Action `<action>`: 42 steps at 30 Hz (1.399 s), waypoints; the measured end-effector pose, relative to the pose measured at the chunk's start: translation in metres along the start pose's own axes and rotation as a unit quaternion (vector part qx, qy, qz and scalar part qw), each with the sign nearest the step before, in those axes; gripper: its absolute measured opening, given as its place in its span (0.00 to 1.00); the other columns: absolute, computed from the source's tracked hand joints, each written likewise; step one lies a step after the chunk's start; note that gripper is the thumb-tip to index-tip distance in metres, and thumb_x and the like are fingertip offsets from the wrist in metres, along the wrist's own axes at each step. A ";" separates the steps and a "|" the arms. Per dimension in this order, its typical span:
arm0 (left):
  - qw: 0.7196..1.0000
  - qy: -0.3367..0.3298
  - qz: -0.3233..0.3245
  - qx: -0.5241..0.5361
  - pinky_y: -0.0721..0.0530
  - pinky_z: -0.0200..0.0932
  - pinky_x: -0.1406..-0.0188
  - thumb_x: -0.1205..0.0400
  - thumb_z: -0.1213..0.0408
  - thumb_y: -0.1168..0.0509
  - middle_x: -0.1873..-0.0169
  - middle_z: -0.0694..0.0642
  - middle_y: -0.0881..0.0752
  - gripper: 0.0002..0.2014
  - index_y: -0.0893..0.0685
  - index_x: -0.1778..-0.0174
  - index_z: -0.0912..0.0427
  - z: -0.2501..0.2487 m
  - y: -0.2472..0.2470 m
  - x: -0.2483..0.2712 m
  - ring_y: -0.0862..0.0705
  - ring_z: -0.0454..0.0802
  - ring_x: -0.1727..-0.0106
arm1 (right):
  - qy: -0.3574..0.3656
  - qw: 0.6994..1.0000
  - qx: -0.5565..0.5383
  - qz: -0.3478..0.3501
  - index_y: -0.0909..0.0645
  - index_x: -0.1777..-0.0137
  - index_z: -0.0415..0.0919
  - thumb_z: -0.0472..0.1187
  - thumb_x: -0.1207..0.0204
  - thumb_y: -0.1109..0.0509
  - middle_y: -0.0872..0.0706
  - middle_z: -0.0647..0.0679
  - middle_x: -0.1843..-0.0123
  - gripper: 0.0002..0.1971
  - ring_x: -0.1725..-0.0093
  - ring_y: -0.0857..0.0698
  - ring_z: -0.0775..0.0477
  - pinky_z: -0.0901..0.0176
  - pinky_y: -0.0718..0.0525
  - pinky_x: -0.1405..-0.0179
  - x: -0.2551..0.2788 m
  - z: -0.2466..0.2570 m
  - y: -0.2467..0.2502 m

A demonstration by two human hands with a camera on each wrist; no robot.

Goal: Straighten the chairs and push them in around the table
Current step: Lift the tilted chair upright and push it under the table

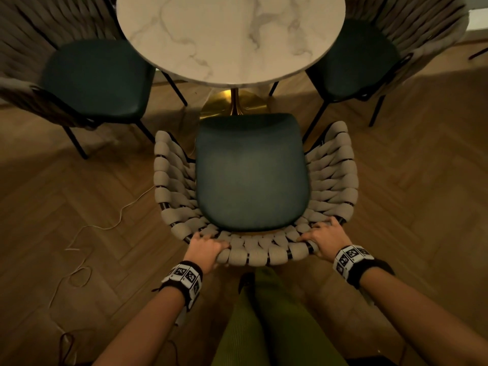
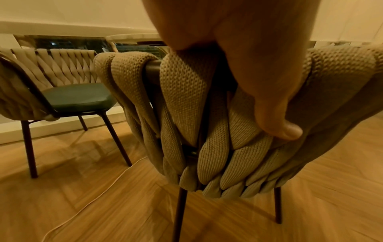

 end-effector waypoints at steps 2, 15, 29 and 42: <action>1.000 0.002 -0.007 0.008 0.31 0.55 0.37 0.21 0.44 0.36 0.36 0.48 0.16 0.20 0.24 0.34 0.41 0.008 0.009 -0.008 0.21 0.54 0.33 | -0.001 1.000 -0.003 -0.006 0.27 0.34 0.66 0.55 0.26 0.33 0.14 0.56 0.42 0.20 0.36 0.21 0.48 0.43 0.35 0.42 -0.010 -0.005 0.006; 0.999 0.046 -0.010 -0.005 0.30 0.54 0.39 0.26 0.36 0.34 0.41 0.47 0.14 0.24 0.24 0.36 0.38 0.056 0.045 -0.069 0.19 0.51 0.36 | 0.009 0.999 -0.003 -0.031 0.24 0.37 0.67 0.55 0.25 0.32 0.13 0.57 0.47 0.16 0.41 0.18 0.48 0.42 0.32 0.41 -0.078 -0.041 0.052; 0.998 0.057 -0.031 -0.019 0.33 0.56 0.41 0.26 0.35 0.35 0.45 0.45 0.13 0.20 0.21 0.41 0.37 0.068 0.061 -0.089 0.20 0.51 0.38 | 0.009 0.999 -0.001 -0.033 0.23 0.40 0.67 0.55 0.27 0.30 0.13 0.59 0.50 0.15 0.43 0.18 0.49 0.41 0.33 0.40 -0.104 -0.056 0.074; 0.992 0.112 -0.003 0.061 0.37 0.62 0.31 0.28 0.41 0.29 0.38 0.50 0.17 0.26 0.23 0.34 0.39 0.072 0.073 -0.079 0.25 0.54 0.31 | 0.010 0.997 -0.073 0.028 0.27 0.34 0.63 0.51 0.33 0.24 0.14 0.54 0.43 0.27 0.40 0.18 0.45 0.39 0.32 0.32 -0.096 -0.023 0.096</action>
Point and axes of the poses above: each hand's wrist, its own x-axis away from the middle knuckle, its own y-axis out of the back of the hand, z = x × y, the point moved 8 cm from there along -x, towards the middle knuckle
